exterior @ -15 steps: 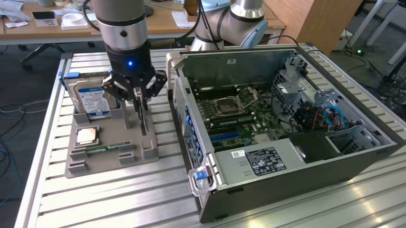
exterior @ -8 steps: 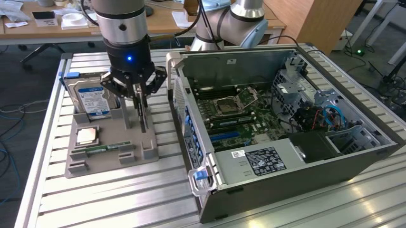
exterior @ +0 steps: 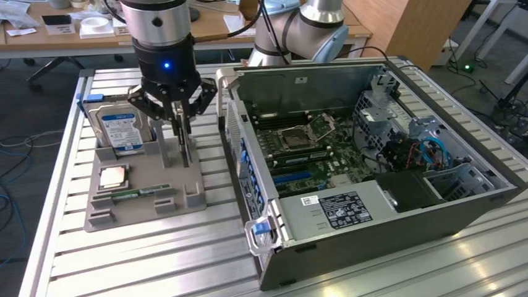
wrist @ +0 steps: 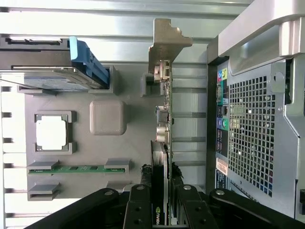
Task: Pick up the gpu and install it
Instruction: 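Pick up the gpu and move the gpu toward the slot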
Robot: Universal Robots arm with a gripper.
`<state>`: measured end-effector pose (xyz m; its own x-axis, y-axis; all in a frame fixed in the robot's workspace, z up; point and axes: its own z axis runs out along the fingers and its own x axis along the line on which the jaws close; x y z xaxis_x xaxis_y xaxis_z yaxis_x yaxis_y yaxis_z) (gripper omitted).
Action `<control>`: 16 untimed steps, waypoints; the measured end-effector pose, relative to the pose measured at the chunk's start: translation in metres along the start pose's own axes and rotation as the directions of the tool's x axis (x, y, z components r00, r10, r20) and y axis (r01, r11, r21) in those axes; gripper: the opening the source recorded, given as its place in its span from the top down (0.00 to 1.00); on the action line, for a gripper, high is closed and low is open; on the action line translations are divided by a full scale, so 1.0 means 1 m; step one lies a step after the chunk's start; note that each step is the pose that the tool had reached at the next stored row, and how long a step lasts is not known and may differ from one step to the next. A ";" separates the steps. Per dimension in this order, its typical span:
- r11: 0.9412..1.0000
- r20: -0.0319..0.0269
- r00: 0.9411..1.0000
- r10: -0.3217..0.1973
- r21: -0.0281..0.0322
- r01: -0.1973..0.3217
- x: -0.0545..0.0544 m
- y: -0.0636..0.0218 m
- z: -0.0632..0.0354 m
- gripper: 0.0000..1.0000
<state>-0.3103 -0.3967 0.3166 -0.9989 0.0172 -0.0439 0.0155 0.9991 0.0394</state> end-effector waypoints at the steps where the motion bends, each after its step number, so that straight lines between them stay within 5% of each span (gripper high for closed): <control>1: 1.000 0.000 1.000 0.000 0.000 0.000 0.000 0.0001 -0.0020 0.74; 16: 1.000 0.000 1.000 0.000 0.000 0.000 -0.002 0.0014 -0.0352 0.74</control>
<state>-0.3104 -0.3967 0.3518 -0.9989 0.0172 -0.0439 0.0155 0.9991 0.0394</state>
